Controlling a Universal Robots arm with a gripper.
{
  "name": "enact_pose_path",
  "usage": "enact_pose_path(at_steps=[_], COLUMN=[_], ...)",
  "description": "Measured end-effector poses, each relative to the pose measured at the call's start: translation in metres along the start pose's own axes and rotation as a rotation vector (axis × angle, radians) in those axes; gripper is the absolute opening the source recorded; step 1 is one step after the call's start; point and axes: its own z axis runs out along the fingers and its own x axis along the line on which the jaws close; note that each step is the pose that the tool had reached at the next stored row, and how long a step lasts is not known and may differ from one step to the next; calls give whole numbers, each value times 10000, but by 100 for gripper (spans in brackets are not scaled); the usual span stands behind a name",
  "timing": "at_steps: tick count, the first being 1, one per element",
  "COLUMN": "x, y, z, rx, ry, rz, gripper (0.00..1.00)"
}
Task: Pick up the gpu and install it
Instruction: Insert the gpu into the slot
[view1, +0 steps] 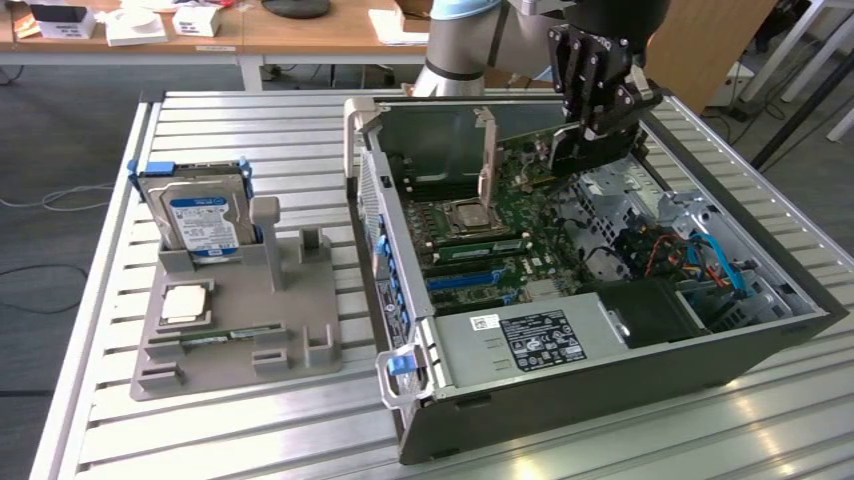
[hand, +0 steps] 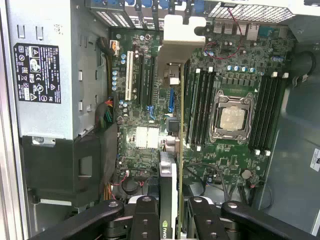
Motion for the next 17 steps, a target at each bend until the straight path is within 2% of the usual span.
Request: enact_pose_path(at_steps=[14, 15, 17], x=[0, 51, 50], y=[0, 2, 3], z=[0, 43, 48], rx=[0, 15, 16], ry=[0, -210, -210], rz=[0, 39, 39], gripper=[27, 27, 27])
